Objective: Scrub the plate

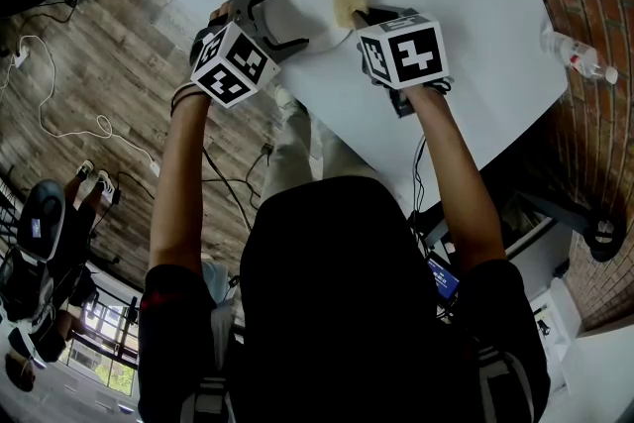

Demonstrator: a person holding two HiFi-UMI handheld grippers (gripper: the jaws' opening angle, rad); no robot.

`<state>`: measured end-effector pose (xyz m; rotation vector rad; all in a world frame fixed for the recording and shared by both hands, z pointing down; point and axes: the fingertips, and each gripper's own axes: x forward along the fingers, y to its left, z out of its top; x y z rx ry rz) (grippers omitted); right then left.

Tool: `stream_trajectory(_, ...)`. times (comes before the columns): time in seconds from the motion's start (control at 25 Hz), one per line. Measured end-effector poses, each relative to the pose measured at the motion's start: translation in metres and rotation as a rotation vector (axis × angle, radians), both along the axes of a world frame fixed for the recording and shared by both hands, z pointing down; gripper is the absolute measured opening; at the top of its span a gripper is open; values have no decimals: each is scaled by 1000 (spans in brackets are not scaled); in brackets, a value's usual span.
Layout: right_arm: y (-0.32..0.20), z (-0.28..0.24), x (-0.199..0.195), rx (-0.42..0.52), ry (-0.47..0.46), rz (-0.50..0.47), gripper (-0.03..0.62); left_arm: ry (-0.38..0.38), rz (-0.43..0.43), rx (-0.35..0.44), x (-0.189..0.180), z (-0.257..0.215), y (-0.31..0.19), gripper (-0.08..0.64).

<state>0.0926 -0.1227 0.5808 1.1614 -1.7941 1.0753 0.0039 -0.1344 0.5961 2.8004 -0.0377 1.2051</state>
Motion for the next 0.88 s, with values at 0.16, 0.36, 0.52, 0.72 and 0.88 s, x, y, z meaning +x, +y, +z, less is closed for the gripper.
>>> stream_trajectory(0.16,2,0,-4,0,1,-13,40,-1,-1,-1,1,0,0,403)
stream_trajectory(0.36,5,-1,-8,-3,-12,-17,40,0,0,0,2,-1,0,403)
stream_trajectory(0.52,10,1,-16,-11,-21,-35,40,-2,-1,-2,1,0,0,403)
stream_trajectory(0.72,16,0,-26,-18,-38,-49,40,-3,-3,0,1,-1,-1,403)
stream_trajectory(0.88,22,2,-33,-22,-51,-55,40,-5,-6,1,1,0,1,403)
